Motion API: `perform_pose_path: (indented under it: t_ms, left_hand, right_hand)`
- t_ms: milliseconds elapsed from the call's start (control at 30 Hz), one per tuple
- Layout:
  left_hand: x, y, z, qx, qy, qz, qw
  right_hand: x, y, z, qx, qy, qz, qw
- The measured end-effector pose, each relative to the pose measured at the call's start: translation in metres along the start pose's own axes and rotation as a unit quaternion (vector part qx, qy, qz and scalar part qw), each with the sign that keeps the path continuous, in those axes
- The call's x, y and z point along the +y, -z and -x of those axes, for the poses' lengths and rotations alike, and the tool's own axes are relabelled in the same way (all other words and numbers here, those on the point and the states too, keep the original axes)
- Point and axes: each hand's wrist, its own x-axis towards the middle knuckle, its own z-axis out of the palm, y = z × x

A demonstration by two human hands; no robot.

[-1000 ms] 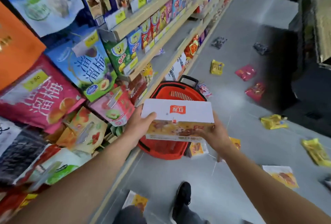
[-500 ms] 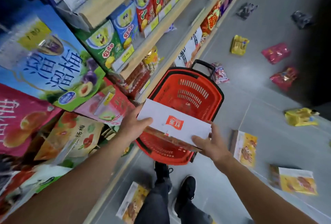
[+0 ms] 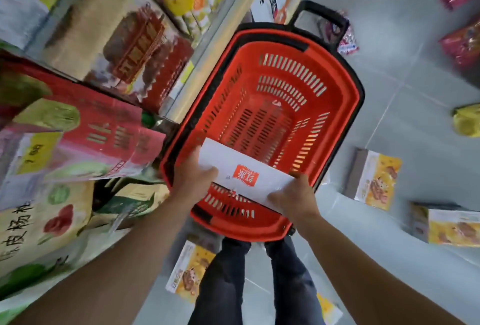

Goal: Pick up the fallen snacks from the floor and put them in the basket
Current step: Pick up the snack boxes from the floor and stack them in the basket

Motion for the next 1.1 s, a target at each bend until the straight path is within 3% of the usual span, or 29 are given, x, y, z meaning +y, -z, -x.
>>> perform_pose_path:
  t_ms: [233, 333, 500, 733, 1100]
  left_hand:
    - [-0.060, -0.055, -0.080, -0.037, 0.054, 0.054, 0.996]
    - [-0.082, -0.074, -0.116, -0.052, 0.080, 0.082, 0.992]
    - [-0.108, -0.102, -0.163, -0.068, 0.094, 0.121, 0.986]
    - [-0.128, -0.124, -0.201, -0.069, 0.118, 0.144, 0.980]
    - [-0.149, -0.148, -0.231, -0.067, 0.145, 0.115, 0.980]
  right_hand:
    - [0.017, -0.060, -0.092, -0.007, -0.054, 0.066, 0.996]
    - [0.024, -0.081, -0.124, -0.033, -0.101, 0.036, 0.994]
    - [0.034, -0.103, -0.169, -0.046, -0.204, -0.107, 0.972]
    - [0.044, -0.144, -0.213, -0.030, -0.219, -0.239, 0.946]
    - [0.076, -0.185, -0.269, -0.063, -0.226, -0.266, 0.935]
